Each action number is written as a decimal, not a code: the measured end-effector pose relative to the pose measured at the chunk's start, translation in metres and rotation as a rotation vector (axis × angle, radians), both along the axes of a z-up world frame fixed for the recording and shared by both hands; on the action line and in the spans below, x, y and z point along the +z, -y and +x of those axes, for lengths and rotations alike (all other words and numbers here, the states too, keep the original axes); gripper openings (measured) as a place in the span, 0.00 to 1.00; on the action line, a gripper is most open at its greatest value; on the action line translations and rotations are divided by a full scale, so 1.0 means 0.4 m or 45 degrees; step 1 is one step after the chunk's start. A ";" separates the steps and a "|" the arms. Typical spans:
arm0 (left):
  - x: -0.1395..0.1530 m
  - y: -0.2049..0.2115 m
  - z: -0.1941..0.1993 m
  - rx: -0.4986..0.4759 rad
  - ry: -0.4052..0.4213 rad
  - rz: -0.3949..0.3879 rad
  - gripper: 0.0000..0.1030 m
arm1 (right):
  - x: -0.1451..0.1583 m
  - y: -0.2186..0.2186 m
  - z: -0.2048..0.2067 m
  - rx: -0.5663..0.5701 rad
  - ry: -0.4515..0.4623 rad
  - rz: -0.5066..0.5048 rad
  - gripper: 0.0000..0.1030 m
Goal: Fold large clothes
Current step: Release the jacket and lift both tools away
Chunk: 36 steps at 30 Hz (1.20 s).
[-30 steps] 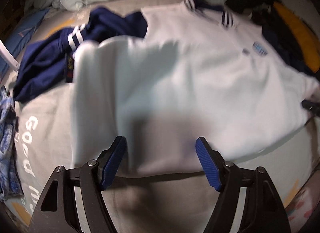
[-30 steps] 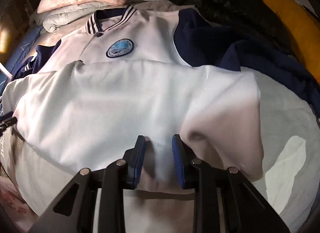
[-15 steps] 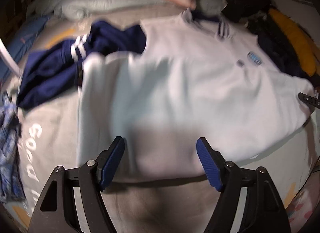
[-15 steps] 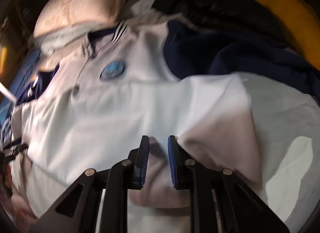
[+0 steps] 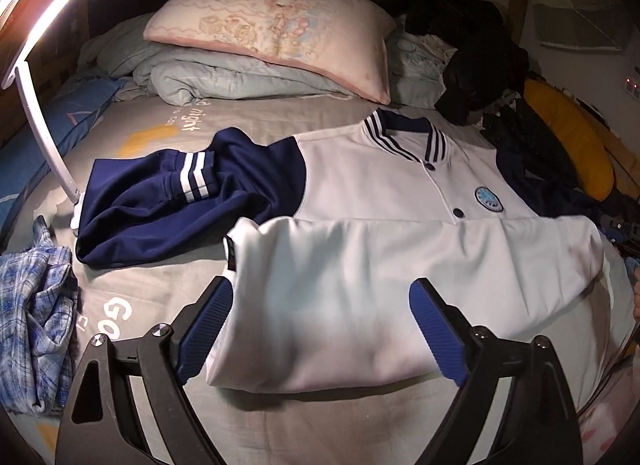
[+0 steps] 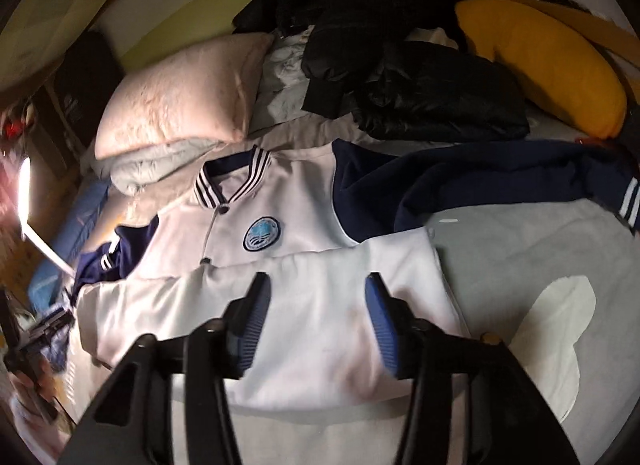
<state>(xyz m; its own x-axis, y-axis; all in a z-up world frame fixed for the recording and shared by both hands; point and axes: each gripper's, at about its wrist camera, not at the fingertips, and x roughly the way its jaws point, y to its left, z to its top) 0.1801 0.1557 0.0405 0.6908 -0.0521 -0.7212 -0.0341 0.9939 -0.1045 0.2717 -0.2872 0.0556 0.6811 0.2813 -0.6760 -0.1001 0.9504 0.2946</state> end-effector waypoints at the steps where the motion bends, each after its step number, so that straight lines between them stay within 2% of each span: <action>1: -0.006 0.010 -0.005 -0.026 -0.017 -0.010 0.87 | -0.003 -0.009 -0.001 0.027 -0.011 -0.010 0.53; 3: -0.029 0.033 -0.010 -0.085 -0.065 -0.068 0.87 | -0.020 -0.032 -0.002 0.104 -0.063 -0.007 0.56; 5: -0.060 0.057 -0.013 -0.122 -0.132 -0.156 0.87 | -0.048 -0.054 -0.011 0.170 -0.145 0.051 0.57; 7: -0.115 0.081 -0.013 -0.147 -0.269 -0.323 0.87 | -0.092 -0.078 -0.018 0.226 -0.271 0.180 0.57; 8: -0.143 0.086 -0.015 -0.136 -0.335 -0.418 0.87 | -0.132 -0.096 -0.025 0.257 -0.383 0.301 0.57; 10: -0.200 0.089 -0.022 -0.070 -0.431 -0.602 0.86 | -0.193 -0.123 -0.036 0.268 -0.536 0.435 0.57; 11: -0.219 0.092 -0.022 -0.055 -0.456 -0.639 0.86 | -0.219 -0.134 -0.043 0.252 -0.590 0.458 0.57; 13: -0.227 0.088 -0.014 -0.036 -0.429 -0.631 0.85 | -0.257 -0.144 -0.051 0.185 -0.627 0.415 0.57; 16: -0.224 0.069 -0.004 0.019 -0.341 -0.609 0.85 | -0.260 -0.139 -0.049 0.136 -0.565 0.413 0.54; 18: -0.243 0.058 0.007 0.045 -0.300 -0.619 0.86 | -0.238 -0.124 -0.045 0.043 -0.427 0.344 0.55; 20: -0.246 0.065 0.021 0.037 -0.242 -0.562 0.86 | -0.234 -0.109 -0.030 -0.051 -0.334 0.203 0.61; 23: -0.248 0.078 0.045 0.069 -0.199 -0.461 0.86 | -0.235 -0.110 0.004 -0.055 -0.264 0.158 0.61; 24: -0.249 0.083 0.048 0.075 -0.175 -0.427 0.84 | -0.228 -0.123 0.012 -0.060 -0.218 0.083 0.61; 25: -0.248 0.090 0.050 0.091 -0.147 -0.364 0.70 | -0.227 -0.127 0.019 -0.059 -0.195 0.033 0.55; 26: -0.248 0.096 0.051 0.113 -0.110 -0.272 0.44 | -0.228 -0.138 0.023 -0.073 -0.165 -0.050 0.40; 27: -0.250 0.097 0.052 0.104 -0.070 -0.216 0.35 | -0.228 -0.142 0.026 -0.064 -0.137 -0.092 0.33; 28: -0.249 0.096 0.052 0.085 -0.046 -0.203 0.26 | -0.227 -0.146 0.030 -0.019 -0.125 -0.081 0.19; 29: -0.247 0.092 0.052 0.093 -0.053 -0.213 0.18 | -0.221 -0.146 0.035 -0.004 -0.130 -0.083 0.15; 31: -0.223 0.095 0.030 0.099 -0.058 -0.254 0.11 | -0.204 -0.143 0.026 0.006 -0.141 -0.096 0.10; 34: -0.172 0.117 -0.023 0.095 0.000 -0.145 0.09 | -0.170 -0.137 -0.012 0.045 -0.152 -0.076 0.08; 36: -0.158 0.111 -0.058 0.092 -0.023 -0.155 0.09 | -0.161 -0.121 -0.036 0.060 -0.190 -0.003 0.08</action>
<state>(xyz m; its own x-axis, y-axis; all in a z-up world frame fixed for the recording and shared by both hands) 0.1571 0.1113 -0.0228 0.6830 -0.0910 -0.7247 -0.1079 0.9688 -0.2233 0.2572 -0.2387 -0.0088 0.5591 0.3088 -0.7694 -0.0996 0.9464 0.3074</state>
